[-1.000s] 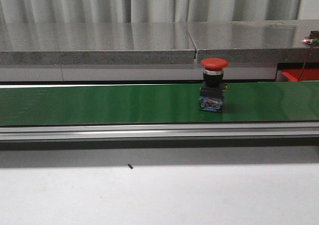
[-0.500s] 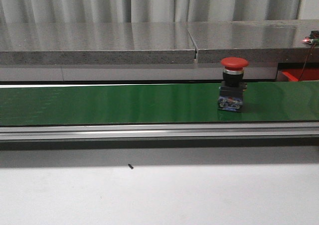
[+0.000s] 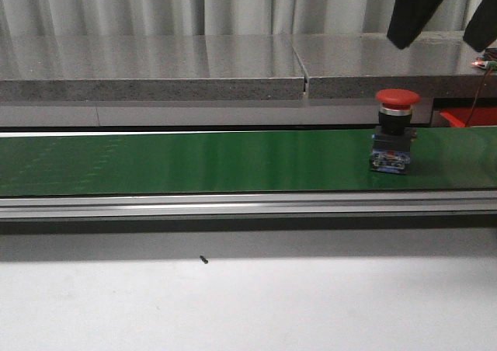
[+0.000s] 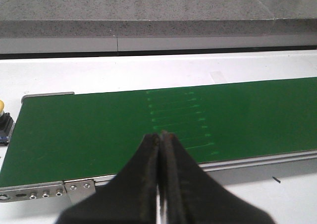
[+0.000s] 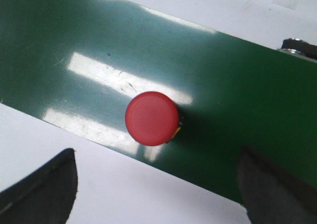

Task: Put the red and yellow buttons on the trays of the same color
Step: 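Move the right gripper back to the belt and grasp the second red button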

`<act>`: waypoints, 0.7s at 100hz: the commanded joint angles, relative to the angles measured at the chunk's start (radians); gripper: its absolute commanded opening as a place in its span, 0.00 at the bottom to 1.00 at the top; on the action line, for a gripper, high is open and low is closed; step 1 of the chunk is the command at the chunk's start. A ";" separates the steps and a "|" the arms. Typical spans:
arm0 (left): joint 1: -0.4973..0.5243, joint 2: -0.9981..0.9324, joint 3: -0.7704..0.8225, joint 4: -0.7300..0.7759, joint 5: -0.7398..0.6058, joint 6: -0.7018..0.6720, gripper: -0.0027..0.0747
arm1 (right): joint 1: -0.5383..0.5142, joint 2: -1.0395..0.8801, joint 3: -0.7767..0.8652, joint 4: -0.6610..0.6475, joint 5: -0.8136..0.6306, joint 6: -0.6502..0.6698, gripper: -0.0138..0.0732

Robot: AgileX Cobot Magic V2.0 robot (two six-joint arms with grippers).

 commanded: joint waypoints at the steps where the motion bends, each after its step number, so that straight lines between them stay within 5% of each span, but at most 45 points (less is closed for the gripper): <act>1: -0.009 0.002 -0.027 -0.026 -0.070 0.001 0.01 | 0.002 0.006 -0.021 0.009 -0.040 -0.015 0.90; 29: -0.009 0.002 -0.027 -0.026 -0.070 0.001 0.01 | 0.002 0.110 -0.021 0.009 -0.075 -0.015 0.83; 56: -0.009 0.002 -0.027 -0.026 -0.070 0.001 0.01 | 0.002 0.151 -0.021 0.009 -0.127 -0.015 0.33; 70: -0.009 0.002 -0.027 -0.026 -0.070 0.001 0.01 | 0.002 0.129 -0.026 0.001 -0.137 -0.015 0.24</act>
